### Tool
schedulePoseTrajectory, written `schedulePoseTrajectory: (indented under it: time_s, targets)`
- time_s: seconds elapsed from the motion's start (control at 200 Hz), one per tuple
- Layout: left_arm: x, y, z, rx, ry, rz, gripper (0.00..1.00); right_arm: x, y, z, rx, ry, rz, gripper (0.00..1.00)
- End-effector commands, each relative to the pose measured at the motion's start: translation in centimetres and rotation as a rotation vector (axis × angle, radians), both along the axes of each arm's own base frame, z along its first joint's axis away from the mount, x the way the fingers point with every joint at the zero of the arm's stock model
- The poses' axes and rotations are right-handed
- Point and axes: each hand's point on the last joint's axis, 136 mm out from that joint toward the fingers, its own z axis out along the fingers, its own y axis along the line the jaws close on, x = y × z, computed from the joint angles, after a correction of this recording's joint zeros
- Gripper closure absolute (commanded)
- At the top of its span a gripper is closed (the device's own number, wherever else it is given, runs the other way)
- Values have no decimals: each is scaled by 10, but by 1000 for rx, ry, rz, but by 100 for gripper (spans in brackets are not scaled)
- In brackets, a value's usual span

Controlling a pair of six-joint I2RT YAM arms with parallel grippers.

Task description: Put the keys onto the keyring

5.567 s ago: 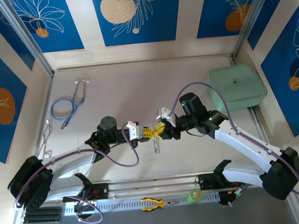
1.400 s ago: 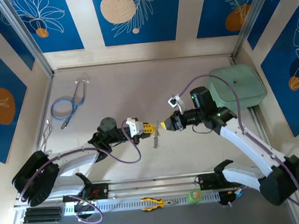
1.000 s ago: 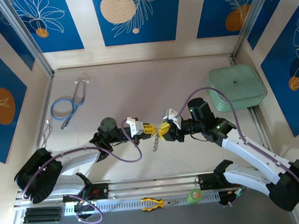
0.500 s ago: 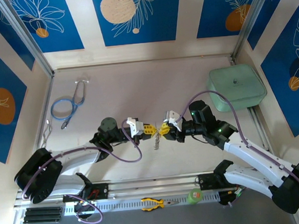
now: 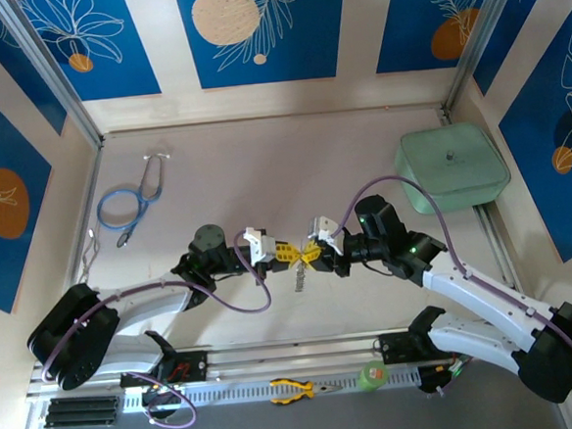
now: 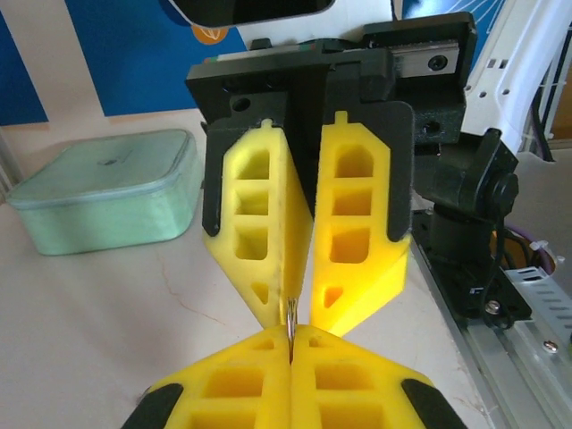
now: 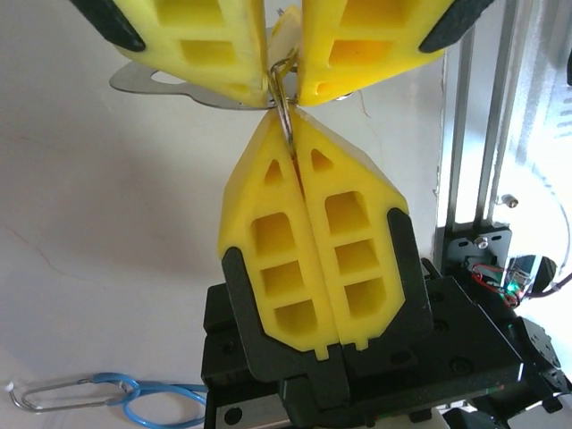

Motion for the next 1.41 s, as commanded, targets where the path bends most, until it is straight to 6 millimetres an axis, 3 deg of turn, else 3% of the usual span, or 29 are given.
schedulePoseTrajectory:
  time_s: [0.0, 0.085, 0.175, 0.24, 0.38, 0.52, 0.675, 0.95, 1.095, 1.175, 1.28, 1.4]
  targets:
    - [-8, -2, 18, -35, -46, -45, 100, -7, 6, 14, 39, -25, 55, 95]
    - [-5, -2, 17, -23, -50, -30, 100, -7, 5, 17, 35, -32, 58, 100]
    - [3, 1, 13, -1, -62, 31, 61, -6, 3, 19, 9, -49, 54, 100]
    - [6, 3, 8, 42, -81, 53, 55, -4, 1, 18, -45, -78, 48, 100]
    - [8, 7, -5, 177, -116, 64, 59, 0, -4, 9, -227, -145, 61, 100]
    - [8, 4, -2, 179, -136, 57, 70, 6, -1, 2, -368, -198, 86, 100]
    - [7, 3, -2, 175, -129, 47, 81, 11, 4, 6, -410, -213, 88, 100]
    - [3, 4, -2, 176, -127, 38, 83, 12, 9, 7, -435, -198, 103, 100]
    - [4, 1, 1, 171, -133, 25, 100, 6, 14, 8, -401, -173, 125, 100]
    - [4, 1, 2, 163, -138, 26, 100, 5, 14, 16, -323, -138, 109, 100]
    - [2, 2, 5, 135, -150, 26, 100, 5, 7, 39, -94, -48, 70, 76]
    - [-1, 1, 13, 64, -142, 18, 100, -7, 1, 47, 80, 19, 112, 72]
